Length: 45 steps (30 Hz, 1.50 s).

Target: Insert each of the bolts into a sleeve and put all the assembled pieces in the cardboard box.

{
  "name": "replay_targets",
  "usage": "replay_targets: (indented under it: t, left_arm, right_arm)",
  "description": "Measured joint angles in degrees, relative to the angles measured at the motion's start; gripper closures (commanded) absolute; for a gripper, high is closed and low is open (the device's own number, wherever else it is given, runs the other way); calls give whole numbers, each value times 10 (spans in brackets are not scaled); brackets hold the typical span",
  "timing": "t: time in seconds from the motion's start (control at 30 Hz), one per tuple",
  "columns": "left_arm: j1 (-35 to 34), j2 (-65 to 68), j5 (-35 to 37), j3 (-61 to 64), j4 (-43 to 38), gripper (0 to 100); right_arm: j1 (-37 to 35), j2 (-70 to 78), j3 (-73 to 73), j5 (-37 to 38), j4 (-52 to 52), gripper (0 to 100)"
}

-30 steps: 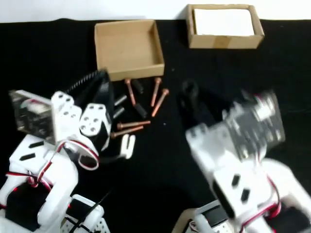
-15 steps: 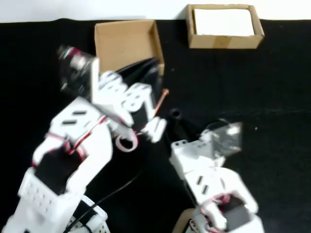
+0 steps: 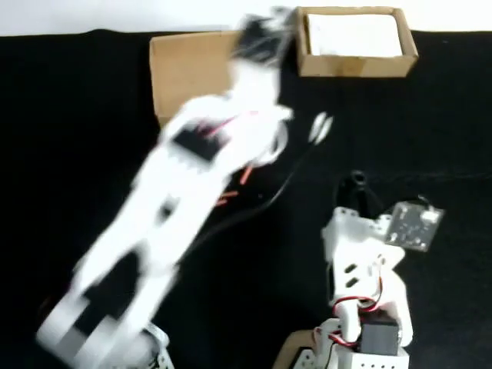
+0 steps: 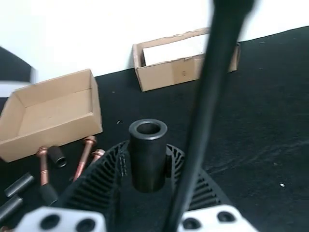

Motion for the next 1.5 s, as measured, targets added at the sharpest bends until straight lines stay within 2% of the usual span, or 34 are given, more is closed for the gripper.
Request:
replay_targets:
  t: [0.23, 0.33, 0.43, 0.53, 0.73, 1.1, 1.33, 1.5]
  left_arm:
    - [-5, 364, -13, -409, 192, 836]
    - [-9, 502, -22, -554, 235, 836]
    - [-27, 600, -22, -632, 246, 836]
    - [-48, 651, -22, -651, 244, 836]
    - [-80, 665, -22, -657, 219, 836]
    - [-55, 668, -55, -612, 213, 835]
    - [-64, 666, -55, -568, 213, 841]
    - [-62, 666, -55, -566, 211, 909]
  right_arm:
    - [4, 0, 15, 0, 15, 991]
    - [4, -1, 33, 0, 35, 991]
    - [4, -1, 43, 0, 46, 991]
    - [4, -2, 55, 0, 47, 991]
    - [4, -3, 58, 0, 47, 991]
    - [4, -3, 58, 0, 47, 991]
    - [4, -3, 58, 0, 47, 991]
    - [4, -3, 58, 0, 47, 991]
